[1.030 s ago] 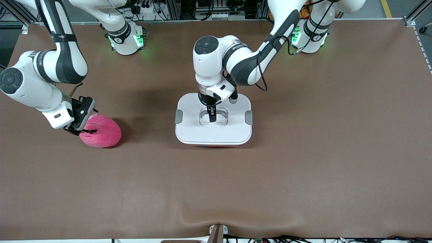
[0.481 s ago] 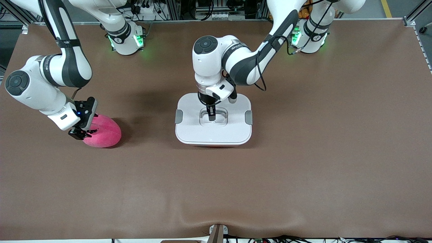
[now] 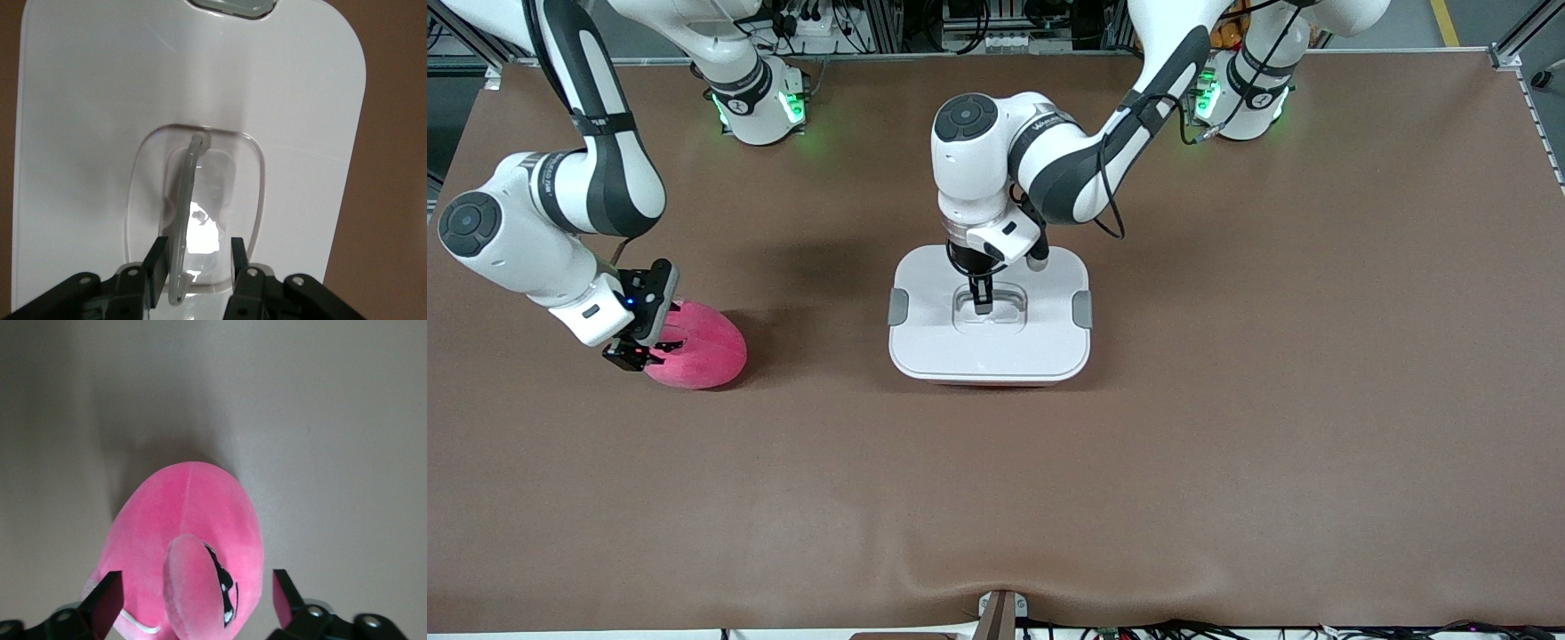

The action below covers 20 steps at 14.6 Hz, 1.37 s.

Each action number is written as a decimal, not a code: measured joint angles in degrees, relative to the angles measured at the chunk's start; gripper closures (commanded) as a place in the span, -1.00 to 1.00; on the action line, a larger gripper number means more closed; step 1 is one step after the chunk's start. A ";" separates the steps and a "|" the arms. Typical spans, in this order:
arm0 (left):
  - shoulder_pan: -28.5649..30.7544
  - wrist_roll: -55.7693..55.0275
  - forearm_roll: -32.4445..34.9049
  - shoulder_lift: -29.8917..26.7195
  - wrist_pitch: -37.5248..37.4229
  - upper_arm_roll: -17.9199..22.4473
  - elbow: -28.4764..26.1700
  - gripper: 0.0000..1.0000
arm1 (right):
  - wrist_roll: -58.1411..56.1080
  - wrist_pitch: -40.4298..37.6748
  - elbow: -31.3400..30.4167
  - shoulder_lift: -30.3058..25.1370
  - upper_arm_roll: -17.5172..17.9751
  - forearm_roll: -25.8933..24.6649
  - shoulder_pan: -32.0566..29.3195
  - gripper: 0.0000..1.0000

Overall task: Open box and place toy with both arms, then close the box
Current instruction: 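Close the left gripper on the handle while the right gripper grasps the toy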

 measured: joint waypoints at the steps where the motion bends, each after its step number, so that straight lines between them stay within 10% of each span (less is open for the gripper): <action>1: -0.04 0.00 0.00 0.01 0.00 0.00 -0.01 0.36 | -0.62 0.15 -0.01 0.00 0.00 0.00 0.00 0.53; 3: -0.05 0.00 0.00 0.01 -0.01 0.00 -0.02 0.46 | -1.11 0.29 -0.01 0.00 0.00 0.00 -0.03 1.00; 20: -0.39 0.12 0.14 0.02 -0.04 -0.01 -0.43 1.00 | -2.06 -0.61 2.23 -0.69 -0.20 0.04 -0.47 1.00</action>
